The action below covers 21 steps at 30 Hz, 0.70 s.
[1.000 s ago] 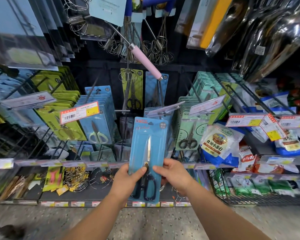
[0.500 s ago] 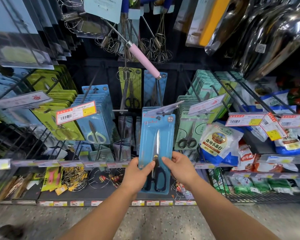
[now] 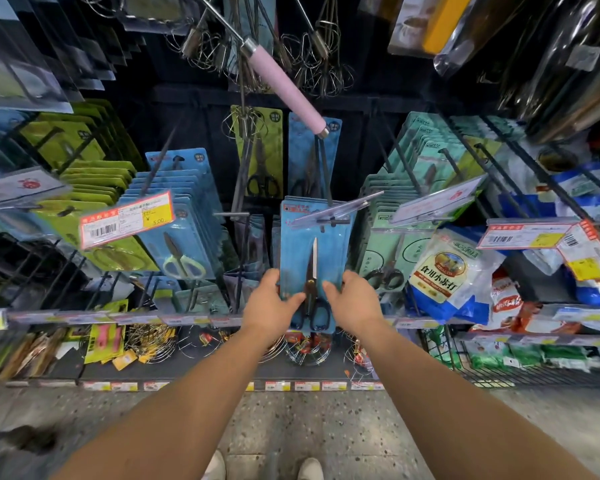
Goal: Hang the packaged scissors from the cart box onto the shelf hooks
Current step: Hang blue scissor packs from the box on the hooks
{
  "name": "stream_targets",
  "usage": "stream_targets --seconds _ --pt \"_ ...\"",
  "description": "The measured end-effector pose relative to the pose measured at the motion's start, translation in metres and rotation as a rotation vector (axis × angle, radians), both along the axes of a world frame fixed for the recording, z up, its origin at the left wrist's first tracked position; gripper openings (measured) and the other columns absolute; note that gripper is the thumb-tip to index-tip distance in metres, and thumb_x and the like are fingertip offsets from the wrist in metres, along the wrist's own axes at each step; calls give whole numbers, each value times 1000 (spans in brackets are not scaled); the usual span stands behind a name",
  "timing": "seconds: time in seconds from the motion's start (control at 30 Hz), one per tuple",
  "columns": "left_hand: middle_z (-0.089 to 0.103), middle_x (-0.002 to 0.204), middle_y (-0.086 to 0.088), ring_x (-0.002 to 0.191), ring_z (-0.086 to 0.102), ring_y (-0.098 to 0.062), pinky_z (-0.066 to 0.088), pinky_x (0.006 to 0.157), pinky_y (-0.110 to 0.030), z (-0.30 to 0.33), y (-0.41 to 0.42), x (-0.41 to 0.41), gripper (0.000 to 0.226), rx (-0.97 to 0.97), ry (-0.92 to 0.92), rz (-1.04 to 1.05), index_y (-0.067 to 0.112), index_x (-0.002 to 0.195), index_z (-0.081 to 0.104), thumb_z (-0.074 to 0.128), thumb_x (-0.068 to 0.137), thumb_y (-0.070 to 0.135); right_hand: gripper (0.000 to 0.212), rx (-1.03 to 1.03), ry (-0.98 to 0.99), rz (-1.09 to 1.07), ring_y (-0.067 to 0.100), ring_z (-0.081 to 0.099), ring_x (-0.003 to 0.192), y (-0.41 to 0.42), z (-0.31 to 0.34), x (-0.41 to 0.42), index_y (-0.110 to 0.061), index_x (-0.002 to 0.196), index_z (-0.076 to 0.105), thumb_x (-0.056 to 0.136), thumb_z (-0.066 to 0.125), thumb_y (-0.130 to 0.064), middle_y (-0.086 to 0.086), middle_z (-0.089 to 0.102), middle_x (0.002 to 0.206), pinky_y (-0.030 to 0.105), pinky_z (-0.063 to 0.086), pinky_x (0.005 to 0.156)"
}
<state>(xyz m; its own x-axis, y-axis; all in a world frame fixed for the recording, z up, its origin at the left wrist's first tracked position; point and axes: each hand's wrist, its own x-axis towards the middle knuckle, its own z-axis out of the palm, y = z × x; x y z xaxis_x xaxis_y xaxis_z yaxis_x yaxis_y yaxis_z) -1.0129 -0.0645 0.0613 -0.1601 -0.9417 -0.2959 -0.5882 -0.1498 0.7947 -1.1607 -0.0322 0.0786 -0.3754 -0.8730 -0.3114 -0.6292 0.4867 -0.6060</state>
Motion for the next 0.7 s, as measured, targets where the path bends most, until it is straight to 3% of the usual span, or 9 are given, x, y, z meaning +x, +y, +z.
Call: stream_targets --seconds 0.1,0.2,0.27,0.4,0.6,0.7 --pt "64 94 7 84 61 -13 40 72 -23 -3 -12 -4 28 5 -17 2 24 110 50 70 90 25 31 -15 -14 -42 30 61 95 -11 -1 3 -3 111 55 100 51 -31 14 66 107 28 43 74" --pt "66 97 5 91 64 -16 41 75 -21 -6 -24 -7 28 -12 -16 7 22 105 49 72 88 23 29 -61 -56 -96 35 62 103 -20 0 6 -2 112 55 100 52 -28 17 66 112 35 48 82" --pt "68 99 2 92 65 -18 46 78 -25 -8 -31 -8 30 -11 -14 0 21 108 49 72 88 23 31 -54 -64 -105 35 63 103 -26 1 6 -3 115 54 101 50 -29 17 66 113 37 50 84" --pt "68 101 -3 89 65 -23 50 75 -30 -6 -40 -9 35 -12 -20 -1 24 114 47 71 89 25 28 -33 -61 -114 35 63 96 -34 4 8 -4 113 50 102 46 -30 16 64 106 32 43 71" --pt "67 97 1 83 65 -19 47 69 -26 -1 -42 -8 32 1 -8 28 27 113 49 71 89 24 29 -36 -93 -159 36 64 100 -38 5 13 -5 117 50 102 46 -29 17 65 112 33 45 74" --pt "69 104 -1 91 66 -19 51 78 -29 -2 -38 -9 40 32 0 22 23 122 50 72 88 22 30 -12 -86 -164 38 64 101 -35 4 15 -3 118 49 102 46 -28 19 65 113 37 48 78"
